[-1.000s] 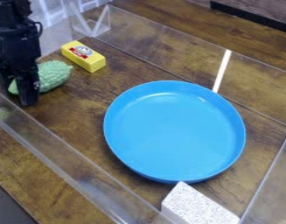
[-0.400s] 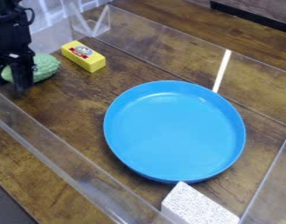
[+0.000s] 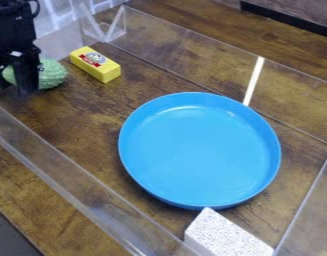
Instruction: Put the green object in the blue tray
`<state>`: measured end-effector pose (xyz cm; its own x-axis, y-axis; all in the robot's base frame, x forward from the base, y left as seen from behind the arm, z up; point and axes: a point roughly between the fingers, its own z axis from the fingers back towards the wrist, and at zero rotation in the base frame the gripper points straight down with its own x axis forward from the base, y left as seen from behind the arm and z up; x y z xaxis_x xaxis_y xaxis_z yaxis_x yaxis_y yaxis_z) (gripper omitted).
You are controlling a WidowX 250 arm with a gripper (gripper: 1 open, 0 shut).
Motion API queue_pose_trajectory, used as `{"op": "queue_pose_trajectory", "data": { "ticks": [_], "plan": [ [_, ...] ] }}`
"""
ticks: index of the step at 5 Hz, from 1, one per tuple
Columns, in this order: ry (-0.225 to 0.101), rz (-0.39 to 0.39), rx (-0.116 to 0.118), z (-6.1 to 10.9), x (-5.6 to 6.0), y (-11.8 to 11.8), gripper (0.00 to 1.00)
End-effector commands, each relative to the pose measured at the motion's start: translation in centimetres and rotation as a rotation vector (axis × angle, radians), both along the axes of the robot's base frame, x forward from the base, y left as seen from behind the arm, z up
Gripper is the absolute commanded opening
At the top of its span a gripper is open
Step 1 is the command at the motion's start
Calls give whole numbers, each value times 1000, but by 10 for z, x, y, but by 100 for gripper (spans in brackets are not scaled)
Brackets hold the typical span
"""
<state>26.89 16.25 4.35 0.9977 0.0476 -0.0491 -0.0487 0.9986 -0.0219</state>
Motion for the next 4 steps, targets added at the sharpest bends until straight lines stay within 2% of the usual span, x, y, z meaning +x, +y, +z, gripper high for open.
{"op": "queue_pose_trajectory", "data": {
  "ticks": [1, 3, 4],
  "plan": [
    [-98, 17, 50, 32, 11, 6, 0],
    [-108, 147, 44, 31, 5, 6, 0],
    [-115, 110, 36, 34, 4, 5, 0]
  ]
}}
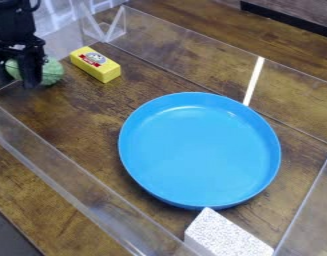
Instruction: Put the green object in the blue tray
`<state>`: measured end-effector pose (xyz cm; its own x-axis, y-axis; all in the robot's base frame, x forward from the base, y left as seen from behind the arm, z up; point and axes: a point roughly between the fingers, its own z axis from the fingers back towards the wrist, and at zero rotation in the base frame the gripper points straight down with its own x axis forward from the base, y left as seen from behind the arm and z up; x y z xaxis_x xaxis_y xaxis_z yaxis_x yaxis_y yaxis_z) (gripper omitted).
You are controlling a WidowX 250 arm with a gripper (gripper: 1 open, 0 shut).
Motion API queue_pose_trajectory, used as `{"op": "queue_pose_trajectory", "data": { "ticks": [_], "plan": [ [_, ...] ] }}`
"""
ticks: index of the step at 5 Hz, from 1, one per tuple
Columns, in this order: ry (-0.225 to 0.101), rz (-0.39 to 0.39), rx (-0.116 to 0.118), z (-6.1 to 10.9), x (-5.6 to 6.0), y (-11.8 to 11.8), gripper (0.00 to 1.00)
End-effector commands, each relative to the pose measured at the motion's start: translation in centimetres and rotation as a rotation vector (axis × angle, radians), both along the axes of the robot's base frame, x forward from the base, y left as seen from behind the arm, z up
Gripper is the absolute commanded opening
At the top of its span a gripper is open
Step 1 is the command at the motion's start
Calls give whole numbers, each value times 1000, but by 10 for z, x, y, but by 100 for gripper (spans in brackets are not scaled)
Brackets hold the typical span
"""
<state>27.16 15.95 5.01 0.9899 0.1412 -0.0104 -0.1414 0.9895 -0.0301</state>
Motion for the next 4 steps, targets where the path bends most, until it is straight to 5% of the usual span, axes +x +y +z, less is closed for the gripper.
{"op": "queue_pose_trajectory", "data": {
  "ticks": [1, 4],
  "plan": [
    [-80, -19, 36, 31, 0, 7, 0],
    [-120, -160, 22, 33, 10, 8, 0]
  ]
}}
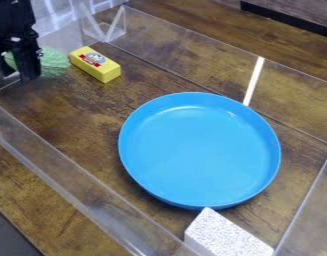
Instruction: Put the green object in the blue tray
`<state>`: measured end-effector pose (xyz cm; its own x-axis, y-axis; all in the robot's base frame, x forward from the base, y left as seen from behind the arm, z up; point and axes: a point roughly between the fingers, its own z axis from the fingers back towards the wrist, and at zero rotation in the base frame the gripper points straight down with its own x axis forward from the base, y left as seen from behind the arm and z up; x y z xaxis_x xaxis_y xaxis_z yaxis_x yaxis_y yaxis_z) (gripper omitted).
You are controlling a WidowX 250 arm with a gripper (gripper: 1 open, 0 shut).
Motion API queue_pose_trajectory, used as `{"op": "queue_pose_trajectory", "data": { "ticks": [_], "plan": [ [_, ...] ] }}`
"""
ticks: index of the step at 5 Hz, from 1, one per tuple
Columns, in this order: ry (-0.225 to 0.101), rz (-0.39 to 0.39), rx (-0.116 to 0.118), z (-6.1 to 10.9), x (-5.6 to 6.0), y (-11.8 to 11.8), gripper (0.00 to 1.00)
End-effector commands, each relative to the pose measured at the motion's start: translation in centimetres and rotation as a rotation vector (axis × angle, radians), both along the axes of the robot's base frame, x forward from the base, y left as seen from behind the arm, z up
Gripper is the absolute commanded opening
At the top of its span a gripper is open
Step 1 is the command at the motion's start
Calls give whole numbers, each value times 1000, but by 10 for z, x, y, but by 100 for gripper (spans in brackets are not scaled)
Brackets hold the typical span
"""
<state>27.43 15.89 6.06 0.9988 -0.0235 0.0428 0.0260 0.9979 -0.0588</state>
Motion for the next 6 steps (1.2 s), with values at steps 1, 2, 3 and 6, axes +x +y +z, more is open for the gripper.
{"op": "queue_pose_trajectory", "data": {
  "ticks": [1, 2, 3, 6],
  "plan": [
    [-80, -45, 37, 28, 11, 4, 0],
    [-89, -50, 37, 25, 13, 16, 0],
    [-110, -52, 38, 26, 20, 26, 0],
    [-129, -168, 28, 22, 30, 34, 0]
  ]
}}
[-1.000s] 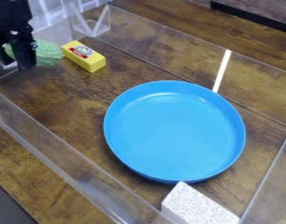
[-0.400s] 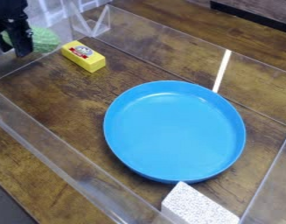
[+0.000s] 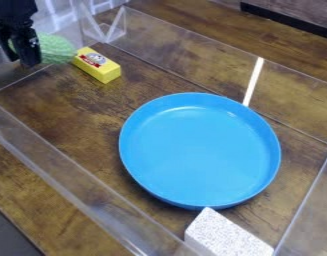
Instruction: Put the green object in the blue tray
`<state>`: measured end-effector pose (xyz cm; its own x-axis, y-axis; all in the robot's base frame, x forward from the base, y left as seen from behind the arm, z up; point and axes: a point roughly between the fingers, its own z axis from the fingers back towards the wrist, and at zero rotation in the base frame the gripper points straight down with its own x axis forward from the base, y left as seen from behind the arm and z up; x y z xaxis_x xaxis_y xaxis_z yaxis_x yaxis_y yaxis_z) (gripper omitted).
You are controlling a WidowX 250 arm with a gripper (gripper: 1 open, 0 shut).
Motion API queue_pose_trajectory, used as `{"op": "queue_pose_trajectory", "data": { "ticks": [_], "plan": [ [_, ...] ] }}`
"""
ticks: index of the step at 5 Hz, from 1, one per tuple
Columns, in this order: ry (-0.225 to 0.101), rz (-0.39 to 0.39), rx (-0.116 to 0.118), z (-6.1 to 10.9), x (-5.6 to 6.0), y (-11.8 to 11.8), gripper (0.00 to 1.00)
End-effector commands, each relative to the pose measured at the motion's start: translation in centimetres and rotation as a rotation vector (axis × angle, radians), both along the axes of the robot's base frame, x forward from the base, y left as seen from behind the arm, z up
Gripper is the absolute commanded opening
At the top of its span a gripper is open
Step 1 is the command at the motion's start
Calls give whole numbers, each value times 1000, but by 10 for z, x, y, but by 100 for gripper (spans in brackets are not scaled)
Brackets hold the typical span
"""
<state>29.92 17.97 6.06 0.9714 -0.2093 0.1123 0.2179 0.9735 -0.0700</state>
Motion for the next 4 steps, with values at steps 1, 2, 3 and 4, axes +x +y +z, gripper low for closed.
{"op": "queue_pose_trajectory", "data": {
  "ticks": [1, 2, 3, 4],
  "plan": [
    [-73, 98, 49, 23, 15, 20, 0],
    [-86, 65, 46, 28, 17, 19, 100],
    [-95, 9, 39, 24, 14, 18, 100],
    [-98, -16, 27, 19, 18, 13, 100]
  ]
}}
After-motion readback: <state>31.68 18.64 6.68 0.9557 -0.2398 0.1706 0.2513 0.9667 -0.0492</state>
